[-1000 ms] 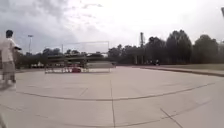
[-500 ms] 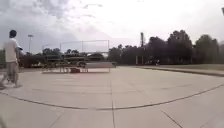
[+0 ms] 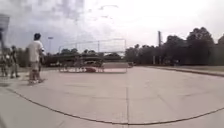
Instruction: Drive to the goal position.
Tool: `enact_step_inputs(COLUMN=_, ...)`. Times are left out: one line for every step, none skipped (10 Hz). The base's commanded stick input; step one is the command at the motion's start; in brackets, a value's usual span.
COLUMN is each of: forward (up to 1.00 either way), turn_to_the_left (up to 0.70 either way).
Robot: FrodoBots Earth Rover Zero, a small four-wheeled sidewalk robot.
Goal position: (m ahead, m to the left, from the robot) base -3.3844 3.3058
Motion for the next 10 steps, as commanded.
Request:
enact_step_inputs(forward=0.70, turn_to_the_left=0.11)
enact_step_inputs(forward=0.70, turn_to_the_left=0.17)
enact_step_inputs(forward=0.70, turn_to_the_left=0.17)
enact_step_inputs(forward=0.70, turn_to_the_left=0.17)
enact_step_inputs(forward=0.70, turn_to_the_left=0.17)
enact_step_inputs(forward=0.70, turn_to_the_left=0.17)
enact_step_inputs(forward=0.59, turn_to_the_left=0.05)
enact_step_inputs(forward=0.27, turn_to_the_left=0.00)
enact_step_inputs(forward=0.09, turn_to_the_left=0.00)
enact_step_inputs(forward=0.09, turn_to_the_left=0.00)
